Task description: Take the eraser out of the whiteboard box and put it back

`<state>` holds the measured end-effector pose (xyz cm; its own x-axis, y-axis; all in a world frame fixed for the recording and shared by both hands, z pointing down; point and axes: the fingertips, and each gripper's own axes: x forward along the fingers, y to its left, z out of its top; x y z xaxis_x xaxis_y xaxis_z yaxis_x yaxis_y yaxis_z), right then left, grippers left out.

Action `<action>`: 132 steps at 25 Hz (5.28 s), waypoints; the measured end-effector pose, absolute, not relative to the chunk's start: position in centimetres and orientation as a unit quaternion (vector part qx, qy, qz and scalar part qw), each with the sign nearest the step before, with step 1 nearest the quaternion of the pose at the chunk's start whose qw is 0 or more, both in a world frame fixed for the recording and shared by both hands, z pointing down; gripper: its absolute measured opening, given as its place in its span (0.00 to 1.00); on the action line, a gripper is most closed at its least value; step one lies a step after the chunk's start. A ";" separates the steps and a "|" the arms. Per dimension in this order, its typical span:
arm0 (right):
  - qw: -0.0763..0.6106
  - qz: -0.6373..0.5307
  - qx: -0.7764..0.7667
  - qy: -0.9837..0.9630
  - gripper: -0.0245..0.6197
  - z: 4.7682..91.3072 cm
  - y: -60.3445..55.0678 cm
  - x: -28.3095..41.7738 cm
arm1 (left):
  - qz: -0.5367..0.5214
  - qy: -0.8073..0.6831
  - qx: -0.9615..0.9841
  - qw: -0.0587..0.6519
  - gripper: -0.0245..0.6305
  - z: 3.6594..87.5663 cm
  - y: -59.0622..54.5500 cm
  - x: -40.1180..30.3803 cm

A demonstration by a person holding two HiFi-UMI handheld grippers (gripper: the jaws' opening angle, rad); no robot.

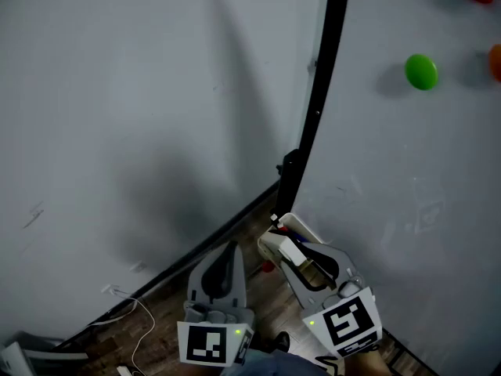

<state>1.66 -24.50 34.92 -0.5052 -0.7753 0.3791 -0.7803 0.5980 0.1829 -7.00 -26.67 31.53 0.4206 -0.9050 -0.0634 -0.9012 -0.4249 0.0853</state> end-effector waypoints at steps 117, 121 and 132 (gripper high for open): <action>0.278 0.092 0.366 -0.884 0.29 39.9 -23.6 0.1 | -0.053 -0.540 0.840 0.025 0.05 31.9 -27.2 -7.1; 0.191 0.090 0.386 -0.898 0.25 36.3 -22.9 1.0 | -0.055 -0.544 0.837 0.012 0.05 30.9 -25.7 -6.8; 0.003 0.007 0.457 -0.889 0.04 27.5 -19.8 5.2 | -0.064 -0.539 0.840 -0.015 0.05 28.3 -21.0 -4.8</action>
